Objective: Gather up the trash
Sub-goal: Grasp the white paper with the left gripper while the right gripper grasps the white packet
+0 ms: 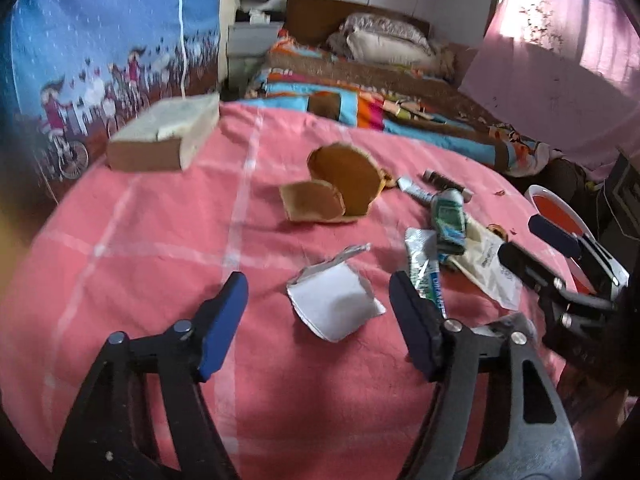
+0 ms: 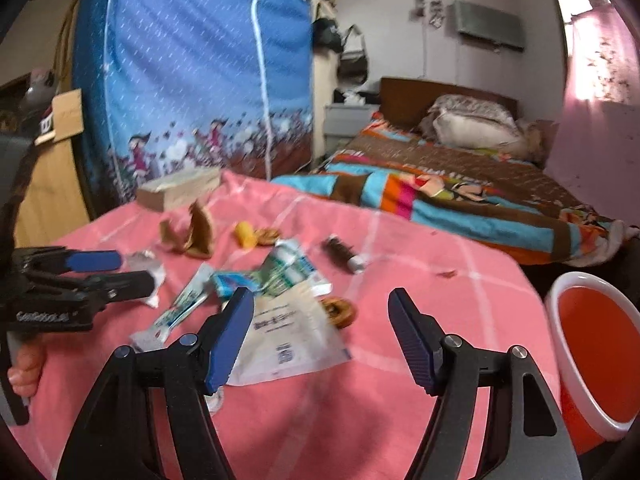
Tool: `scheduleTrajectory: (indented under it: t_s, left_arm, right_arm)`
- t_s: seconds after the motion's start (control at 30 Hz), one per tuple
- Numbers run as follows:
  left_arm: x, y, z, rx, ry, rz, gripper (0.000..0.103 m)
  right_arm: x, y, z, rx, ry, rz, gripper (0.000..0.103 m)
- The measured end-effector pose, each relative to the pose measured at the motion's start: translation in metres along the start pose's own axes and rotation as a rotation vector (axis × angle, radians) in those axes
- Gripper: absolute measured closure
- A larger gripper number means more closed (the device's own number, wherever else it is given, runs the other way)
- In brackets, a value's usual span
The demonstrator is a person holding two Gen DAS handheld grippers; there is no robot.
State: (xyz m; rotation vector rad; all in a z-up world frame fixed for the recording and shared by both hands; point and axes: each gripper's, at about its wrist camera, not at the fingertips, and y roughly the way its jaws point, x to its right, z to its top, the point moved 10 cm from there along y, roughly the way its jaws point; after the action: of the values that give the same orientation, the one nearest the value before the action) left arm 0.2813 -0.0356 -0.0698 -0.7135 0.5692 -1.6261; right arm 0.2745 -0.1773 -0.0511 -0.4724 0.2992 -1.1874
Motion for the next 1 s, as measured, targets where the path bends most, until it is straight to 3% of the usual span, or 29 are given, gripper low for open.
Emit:
scheduleTrajectory:
  t_s: [0.23, 0.43, 0.57, 0.6, 0.63, 1.0]
  left_arm:
    - [0.0, 0.005, 0.003, -0.003, -0.038, -0.017, 0.036]
    - [0.0, 0.009, 0.004, -0.014, -0.024, -0.008, 0.054]
    - [-0.003, 0.005, 0.005, 0.006, -0.048, -0.024, 0.059]
    - [-0.004, 0.003, 0.005, 0.01, -0.056, -0.027, 0.068]
    - [-0.006, 0.003, 0.005, 0.007, -0.064, -0.027, 0.088]
    - [-0.009, 0.001, 0.004, 0.015, -0.104, -0.066, 0.089]
  right_arm:
    - [-0.014, 0.018, -0.011, -0.091, -0.051, 0.039, 0.034]
    - [-0.014, 0.022, -0.013, -0.119, -0.034, 0.065, 0.032]
    - [-0.015, 0.019, -0.013, -0.113, -0.041, 0.064, 0.032]
    - [-0.015, 0.017, -0.013, -0.107, -0.042, 0.067, 0.032]
    - [-0.016, 0.015, -0.013, -0.098, -0.044, 0.069, 0.032]
    - [-0.026, 0.025, -0.015, -0.13, -0.097, 0.067, 0.034]
